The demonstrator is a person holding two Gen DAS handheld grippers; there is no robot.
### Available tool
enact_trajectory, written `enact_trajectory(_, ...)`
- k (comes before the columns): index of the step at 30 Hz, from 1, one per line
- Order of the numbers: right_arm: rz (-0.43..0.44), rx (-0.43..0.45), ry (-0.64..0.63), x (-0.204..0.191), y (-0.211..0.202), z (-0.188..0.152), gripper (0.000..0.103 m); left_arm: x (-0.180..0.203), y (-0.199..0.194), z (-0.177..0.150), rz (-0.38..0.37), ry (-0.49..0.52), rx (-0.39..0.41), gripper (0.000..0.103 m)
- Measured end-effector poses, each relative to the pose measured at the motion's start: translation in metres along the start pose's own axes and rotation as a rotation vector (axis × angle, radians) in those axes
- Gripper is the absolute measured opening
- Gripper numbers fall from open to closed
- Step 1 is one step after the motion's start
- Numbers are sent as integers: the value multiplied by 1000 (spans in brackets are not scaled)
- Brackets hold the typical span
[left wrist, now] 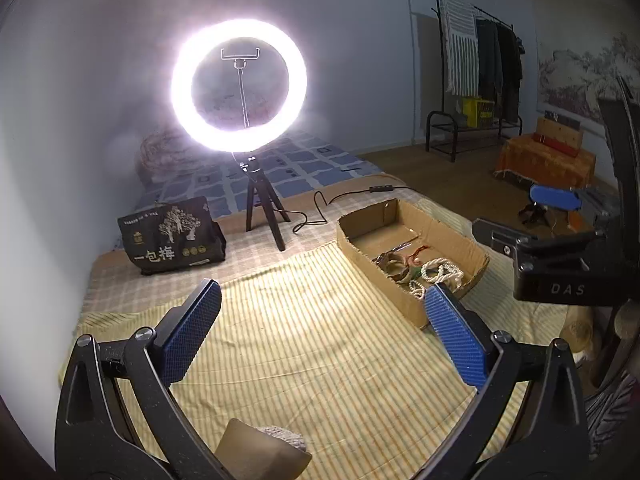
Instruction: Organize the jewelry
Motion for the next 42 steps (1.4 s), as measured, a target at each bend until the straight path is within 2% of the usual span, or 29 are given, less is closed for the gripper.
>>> enact_trajectory(28, -12, -11, -17, 1, 4, -3, 103, -3, 4, -6, -27, -45, -50, 103)
enact_trajectory(42, -10, -15, -23, 2, 4, -4, 103, -3, 4, -6, -19, -40, -47, 103)
Point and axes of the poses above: each gripper's, at about its wrist camera, not at the fingertips, and y roughly the way its jaws point, x to its right, z to its top, the point moved 2 cm from there along y, roughly the way its jaws point, and after that the axes turned 1 degree about x, right-handed, at the moved point
